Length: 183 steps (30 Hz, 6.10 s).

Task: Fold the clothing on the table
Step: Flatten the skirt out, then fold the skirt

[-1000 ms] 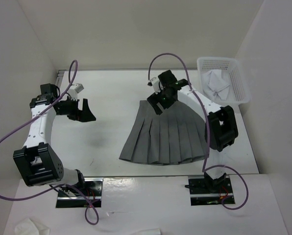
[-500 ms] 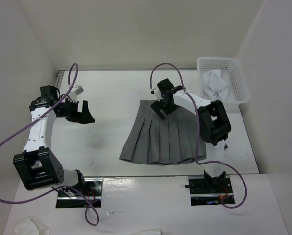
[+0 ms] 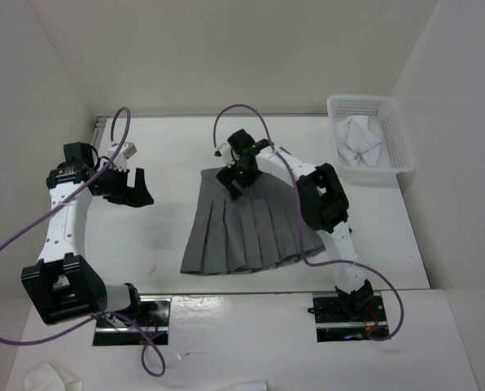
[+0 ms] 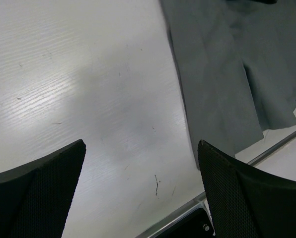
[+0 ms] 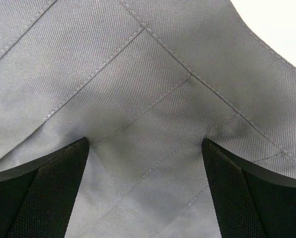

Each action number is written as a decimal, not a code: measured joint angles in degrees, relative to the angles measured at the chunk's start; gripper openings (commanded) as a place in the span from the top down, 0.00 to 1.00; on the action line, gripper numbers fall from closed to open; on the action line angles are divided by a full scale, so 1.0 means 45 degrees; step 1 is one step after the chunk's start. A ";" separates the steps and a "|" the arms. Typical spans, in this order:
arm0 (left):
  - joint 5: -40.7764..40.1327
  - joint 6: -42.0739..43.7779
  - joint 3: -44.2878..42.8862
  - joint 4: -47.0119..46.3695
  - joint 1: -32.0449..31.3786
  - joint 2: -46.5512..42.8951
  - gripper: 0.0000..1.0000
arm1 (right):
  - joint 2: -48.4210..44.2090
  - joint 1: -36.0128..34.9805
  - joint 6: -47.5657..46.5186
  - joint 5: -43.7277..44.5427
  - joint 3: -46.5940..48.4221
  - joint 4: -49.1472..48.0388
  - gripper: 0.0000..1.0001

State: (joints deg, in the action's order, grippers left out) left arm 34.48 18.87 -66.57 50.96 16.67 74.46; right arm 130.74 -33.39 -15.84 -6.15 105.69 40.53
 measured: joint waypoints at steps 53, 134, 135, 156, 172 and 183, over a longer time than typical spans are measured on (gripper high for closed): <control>-0.0850 -0.0350 -0.0306 0.0291 0.0287 -0.0432 0.01 | 0.1399 -0.4464 -0.0593 -0.0301 0.2739 0.3677 0.02; -0.0952 -0.4182 -1.4722 -0.1273 -0.4138 1.5946 0.19 | 0.5202 0.5736 0.0243 -0.4124 1.0331 0.3405 0.11; -0.1117 -0.4182 -1.4814 -0.1234 -0.4129 1.5946 0.19 | 0.5221 0.5746 0.0223 -0.4221 1.0399 0.3429 0.11; -0.1593 -0.4182 -1.7568 -0.0403 -0.3857 1.7456 0.21 | 0.6562 0.5032 -0.0073 -0.5221 1.1812 0.3599 0.14; -0.0913 -0.3813 -1.8855 0.0583 -0.4070 1.8093 0.22 | 0.6965 0.5299 0.0879 -0.5498 1.3109 0.2623 0.14; -0.0865 -0.3497 -1.8782 0.0763 -0.4104 1.8098 0.26 | 0.7752 0.5547 0.1671 -0.5600 1.3279 0.1695 0.12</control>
State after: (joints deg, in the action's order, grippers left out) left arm 30.59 3.14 -151.09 54.39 -1.80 155.89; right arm 165.62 -8.43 -8.32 -31.35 165.45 48.16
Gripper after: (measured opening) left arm 0.742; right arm 0.874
